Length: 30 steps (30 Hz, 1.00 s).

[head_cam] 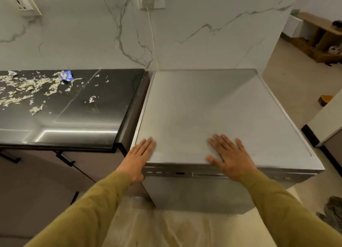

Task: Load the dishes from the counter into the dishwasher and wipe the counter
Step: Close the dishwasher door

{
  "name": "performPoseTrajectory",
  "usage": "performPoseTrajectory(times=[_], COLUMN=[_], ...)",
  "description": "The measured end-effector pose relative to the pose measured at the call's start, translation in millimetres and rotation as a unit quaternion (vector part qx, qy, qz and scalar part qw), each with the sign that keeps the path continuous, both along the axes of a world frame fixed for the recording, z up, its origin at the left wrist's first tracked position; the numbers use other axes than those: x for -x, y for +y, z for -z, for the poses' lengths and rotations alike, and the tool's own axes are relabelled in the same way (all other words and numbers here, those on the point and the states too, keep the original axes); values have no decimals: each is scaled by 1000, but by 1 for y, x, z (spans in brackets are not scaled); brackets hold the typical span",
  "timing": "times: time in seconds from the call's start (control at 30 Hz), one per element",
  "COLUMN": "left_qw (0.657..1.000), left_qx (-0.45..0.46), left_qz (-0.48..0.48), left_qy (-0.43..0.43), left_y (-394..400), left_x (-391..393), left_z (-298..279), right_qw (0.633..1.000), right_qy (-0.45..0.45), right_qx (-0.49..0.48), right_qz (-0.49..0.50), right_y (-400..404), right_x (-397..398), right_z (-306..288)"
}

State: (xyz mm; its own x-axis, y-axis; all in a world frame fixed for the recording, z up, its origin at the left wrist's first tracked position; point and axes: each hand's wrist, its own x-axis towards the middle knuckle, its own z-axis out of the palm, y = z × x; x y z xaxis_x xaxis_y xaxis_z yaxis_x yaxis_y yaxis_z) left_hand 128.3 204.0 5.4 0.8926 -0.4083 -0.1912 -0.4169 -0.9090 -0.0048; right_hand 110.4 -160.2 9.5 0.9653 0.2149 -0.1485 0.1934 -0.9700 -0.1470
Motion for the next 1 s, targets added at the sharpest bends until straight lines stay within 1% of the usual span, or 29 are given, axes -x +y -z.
performPoseTrajectory(times=[0.13,0.23,0.4,0.53,0.7,0.77,1.0], left_qw=[999,995,987,982,958,954,956], left_qx=[25,59,96,93,143,151,139], left_qz=[6,6,6,20,17,17,45], left_qy=[-46,-81,-131,-165,-248,-257,-255], left_y=[2,3,2,5,3,3,8], left_x=[2,5,6,7,22,23,21], left_z=[10,15,20,24,43,46,44], right_qw=[996,991,990,988,986,986,984], right_qy=[-58,-74,-89,-112,-126,-129,-140], right_qx=[-10,-10,-6,7,15,15,13], right_qz=[60,112,111,105,107,108,113], right_y=[2,3,6,9,8,7,8], right_x=[-2,-4,-3,-1,0,1,1], right_z=[13,15,12,11,12,11,11])
